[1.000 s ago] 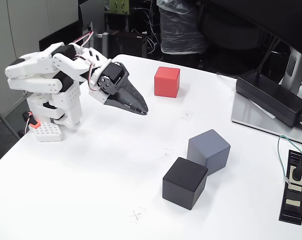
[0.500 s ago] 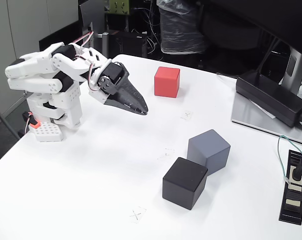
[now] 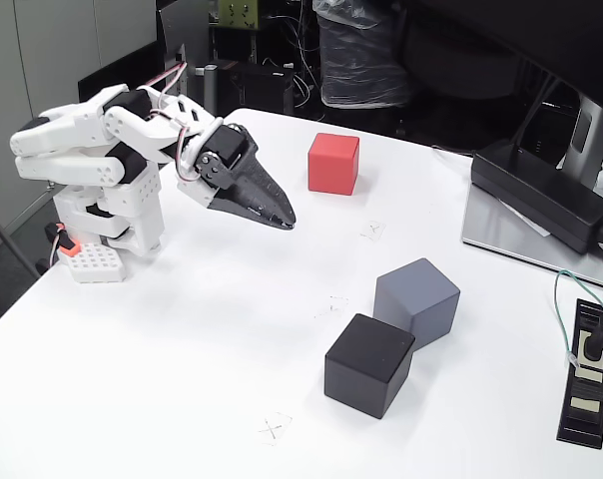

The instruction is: Stack the three blocks in an ordered color.

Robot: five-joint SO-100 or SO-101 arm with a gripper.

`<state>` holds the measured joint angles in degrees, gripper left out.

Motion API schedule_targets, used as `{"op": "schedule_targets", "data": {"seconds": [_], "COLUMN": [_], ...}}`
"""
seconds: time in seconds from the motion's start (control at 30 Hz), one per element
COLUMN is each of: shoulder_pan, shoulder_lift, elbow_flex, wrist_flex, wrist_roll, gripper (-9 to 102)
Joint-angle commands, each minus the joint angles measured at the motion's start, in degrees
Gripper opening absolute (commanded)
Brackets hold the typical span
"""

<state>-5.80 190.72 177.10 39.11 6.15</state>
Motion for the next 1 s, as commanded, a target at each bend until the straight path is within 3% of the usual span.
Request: {"op": "schedule_targets", "data": {"seconds": [0.0,0.57,0.83,0.97], "shoulder_pan": [-0.1,0.5,0.5,0.5], "shoulder_lift": [0.1,-0.3,-0.3,-0.3], "elbow_flex": [-0.3,-5.4,-9.5,-11.3], "wrist_flex": [0.2,0.4,0.5,0.5], "wrist_roll": [-0.7,-3.5,-28.8,-44.4], "gripper": [-1,2,22,26]}}
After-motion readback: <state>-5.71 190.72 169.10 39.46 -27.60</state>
